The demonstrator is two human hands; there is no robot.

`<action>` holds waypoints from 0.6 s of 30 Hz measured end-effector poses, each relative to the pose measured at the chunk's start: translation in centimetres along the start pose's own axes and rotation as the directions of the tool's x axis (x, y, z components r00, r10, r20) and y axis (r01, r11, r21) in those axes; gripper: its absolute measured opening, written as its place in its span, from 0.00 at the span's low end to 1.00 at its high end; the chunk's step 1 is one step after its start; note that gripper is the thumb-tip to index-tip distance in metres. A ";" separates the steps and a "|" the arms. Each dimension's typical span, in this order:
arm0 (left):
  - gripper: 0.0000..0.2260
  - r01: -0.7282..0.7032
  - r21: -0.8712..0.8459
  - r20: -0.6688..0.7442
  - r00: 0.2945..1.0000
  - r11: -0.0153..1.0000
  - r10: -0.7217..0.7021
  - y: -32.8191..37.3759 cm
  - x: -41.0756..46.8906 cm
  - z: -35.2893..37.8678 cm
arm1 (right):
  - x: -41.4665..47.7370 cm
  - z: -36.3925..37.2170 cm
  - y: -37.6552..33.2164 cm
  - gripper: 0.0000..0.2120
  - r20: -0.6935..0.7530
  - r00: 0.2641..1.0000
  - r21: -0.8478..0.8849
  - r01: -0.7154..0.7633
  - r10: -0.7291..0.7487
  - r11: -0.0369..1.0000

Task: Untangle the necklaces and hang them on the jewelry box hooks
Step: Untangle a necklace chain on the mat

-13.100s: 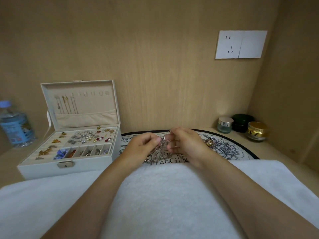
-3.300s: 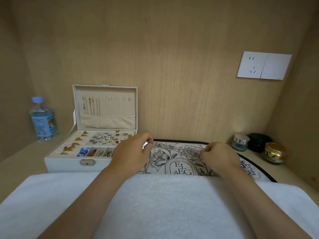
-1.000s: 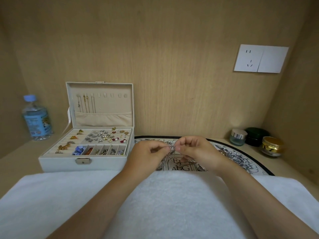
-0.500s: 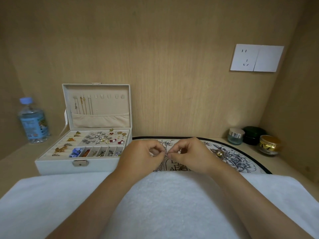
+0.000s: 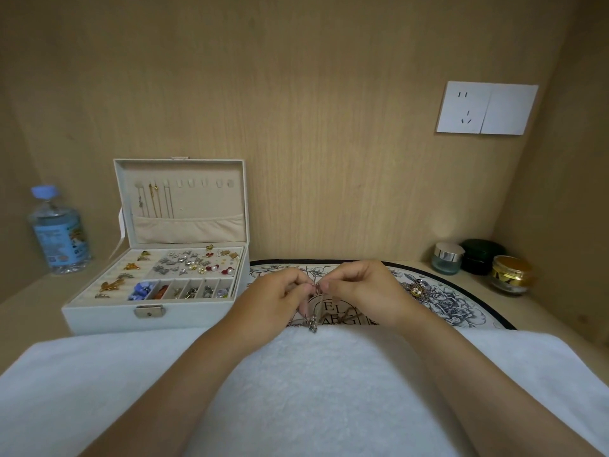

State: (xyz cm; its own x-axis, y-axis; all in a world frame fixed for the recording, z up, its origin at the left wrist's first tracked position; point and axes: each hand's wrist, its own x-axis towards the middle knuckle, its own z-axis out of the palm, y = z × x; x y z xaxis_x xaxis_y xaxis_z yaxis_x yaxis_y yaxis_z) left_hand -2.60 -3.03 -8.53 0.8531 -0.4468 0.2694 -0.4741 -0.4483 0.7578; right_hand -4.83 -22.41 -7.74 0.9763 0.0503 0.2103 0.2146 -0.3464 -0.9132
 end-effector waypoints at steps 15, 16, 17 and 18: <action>0.08 -0.045 -0.228 -0.096 0.995 0.973 0.024 1.1 0.3 -0.1 | -0.2 0.5 -0.6 0.12 0.209 0.978 0.064 -0.015 0.001 0.998; 0.09 -0.061 -0.197 -0.112 0.993 0.979 0.039 1.1 0.3 -0.3 | -0.2 0.4 -0.6 0.11 0.214 0.977 0.071 -0.005 -0.010 0.997; 0.09 -0.063 -0.175 -0.129 0.991 0.983 0.040 0.9 0.4 -0.5 | -0.1 0.4 -0.5 0.09 0.205 0.979 0.075 0.001 -0.016 0.997; 0.11 -0.048 -0.171 -0.138 0.990 0.984 0.024 0.7 0.4 -0.8 | -0.1 0.3 -0.4 0.07 0.176 0.984 0.081 0.003 -0.017 0.997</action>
State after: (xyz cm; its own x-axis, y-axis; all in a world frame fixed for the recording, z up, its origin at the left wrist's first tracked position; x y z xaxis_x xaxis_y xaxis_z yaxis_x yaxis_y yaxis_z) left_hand -2.37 -2.92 -7.41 0.8635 -0.3461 0.3668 -0.4698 -0.2875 0.8346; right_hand -4.96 -22.02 -7.52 0.9621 0.2200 0.1614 0.2189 -0.2693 -0.9379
